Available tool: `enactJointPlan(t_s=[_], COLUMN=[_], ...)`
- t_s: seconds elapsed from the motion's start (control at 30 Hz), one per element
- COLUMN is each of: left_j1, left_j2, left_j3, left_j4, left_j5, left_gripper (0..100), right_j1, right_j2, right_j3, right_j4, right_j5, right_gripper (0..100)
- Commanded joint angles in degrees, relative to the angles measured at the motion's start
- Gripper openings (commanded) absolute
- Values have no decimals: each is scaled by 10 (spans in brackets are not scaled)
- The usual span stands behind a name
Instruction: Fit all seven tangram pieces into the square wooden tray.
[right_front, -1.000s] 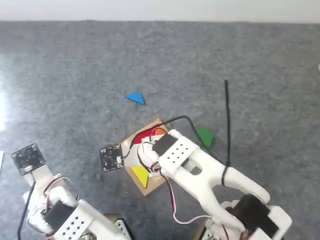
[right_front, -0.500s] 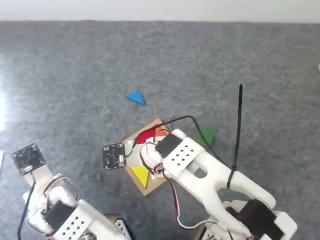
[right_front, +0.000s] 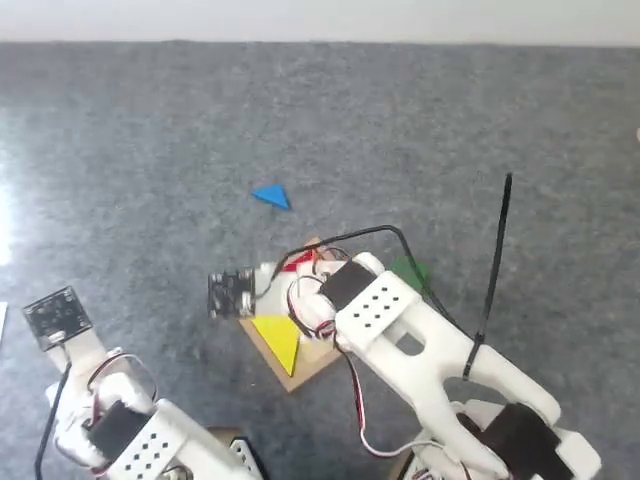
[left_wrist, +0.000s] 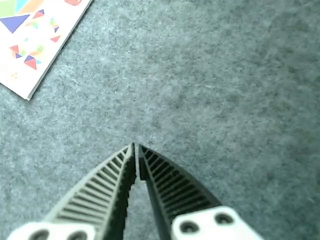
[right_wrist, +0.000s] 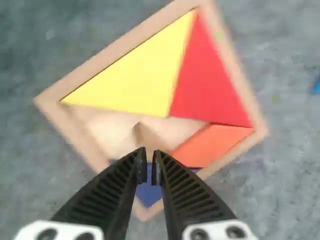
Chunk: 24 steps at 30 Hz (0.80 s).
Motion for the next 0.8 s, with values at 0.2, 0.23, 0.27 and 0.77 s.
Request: enactJointPlan(t_s=[0.2, 0.23, 0.27, 0.77], left_j1=[-3, -3, -3, -1], left_j2=[-11, -11, -11, -11], left_j3=[-12, -12, -12, -12], left_j4=[3, 3, 3, 3], left_j5=[-4, -4, -4, -4], left_gripper=[14, 14, 14, 14], right_j1=[53, 60, 65, 43], right_j2=[32, 32, 32, 56], right_j3=[-25, -25, -24, 41], right_j4=[-95, -100, -103, -165], right_j5=[-91, -91, -91, -87], right_gripper=[7, 7, 7, 9])
